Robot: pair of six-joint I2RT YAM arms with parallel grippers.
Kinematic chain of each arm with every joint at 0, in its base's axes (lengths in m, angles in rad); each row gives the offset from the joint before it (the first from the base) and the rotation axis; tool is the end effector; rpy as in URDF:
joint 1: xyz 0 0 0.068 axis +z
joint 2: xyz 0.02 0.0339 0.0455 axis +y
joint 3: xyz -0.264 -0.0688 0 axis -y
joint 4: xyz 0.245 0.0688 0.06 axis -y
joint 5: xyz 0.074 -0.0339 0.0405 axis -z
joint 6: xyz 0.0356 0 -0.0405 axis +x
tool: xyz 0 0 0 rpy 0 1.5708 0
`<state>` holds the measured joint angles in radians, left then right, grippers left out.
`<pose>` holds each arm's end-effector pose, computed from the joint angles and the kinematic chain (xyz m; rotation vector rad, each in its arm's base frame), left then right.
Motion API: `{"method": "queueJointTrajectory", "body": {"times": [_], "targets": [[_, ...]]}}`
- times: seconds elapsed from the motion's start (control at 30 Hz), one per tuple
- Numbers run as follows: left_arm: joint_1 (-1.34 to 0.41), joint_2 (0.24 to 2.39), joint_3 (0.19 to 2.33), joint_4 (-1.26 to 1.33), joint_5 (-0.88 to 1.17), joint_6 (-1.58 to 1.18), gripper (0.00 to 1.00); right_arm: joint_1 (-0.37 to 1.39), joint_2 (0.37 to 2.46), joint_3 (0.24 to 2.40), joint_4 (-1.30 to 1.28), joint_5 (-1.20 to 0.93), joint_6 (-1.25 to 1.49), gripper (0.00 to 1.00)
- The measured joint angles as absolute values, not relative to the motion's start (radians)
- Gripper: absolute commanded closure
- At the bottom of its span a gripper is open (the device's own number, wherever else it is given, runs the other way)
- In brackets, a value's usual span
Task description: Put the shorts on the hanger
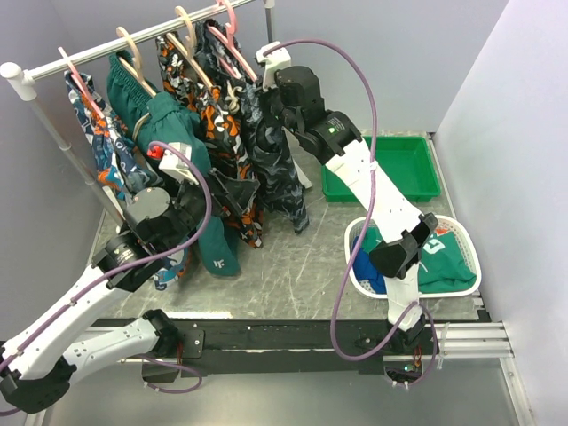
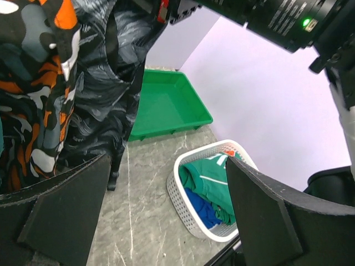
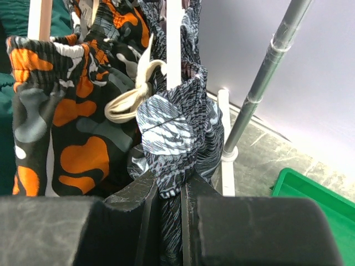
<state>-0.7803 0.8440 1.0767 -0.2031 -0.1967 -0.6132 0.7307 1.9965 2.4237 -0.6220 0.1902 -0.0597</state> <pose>0.1314 -0.1203 0.4289 -0.0287 1.6207 -0.9439 0.3277 0.2847 0.4890 -0.5526 1.6847 0.3191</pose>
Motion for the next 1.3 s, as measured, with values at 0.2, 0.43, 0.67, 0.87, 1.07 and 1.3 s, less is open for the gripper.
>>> {"method": "queueJointTrajectory", "body": {"times": [0.2,0.43,0.67,0.87,1.07,1.3], "targets": [[-0.781,0.840,1.066,-0.207,-0.181,-0.612,0.10,0.731,1.998,2.430,-0.613,0.192,-0.069,1.00],[-0.781,0.833,1.066,-0.207,-0.179,-0.610,0.10,0.731,2.002,2.456,-0.596,0.194,-0.072,1.00],[-0.781,0.833,1.066,-0.207,-0.172,-0.610,0.10,0.731,2.019,2.468,-0.573,0.194,-0.072,1.00],[-0.781,0.833,1.066,-0.207,-0.171,-0.610,0.10,0.731,2.054,2.468,-0.565,0.191,-0.072,1.00],[-0.781,0.833,1.066,-0.207,-0.170,-0.610,0.10,0.731,2.074,2.468,-0.565,0.190,-0.071,1.00],[-0.781,0.835,1.066,-0.207,-0.169,-0.610,0.10,0.730,2.074,2.468,-0.560,0.192,-0.064,0.72]]}}
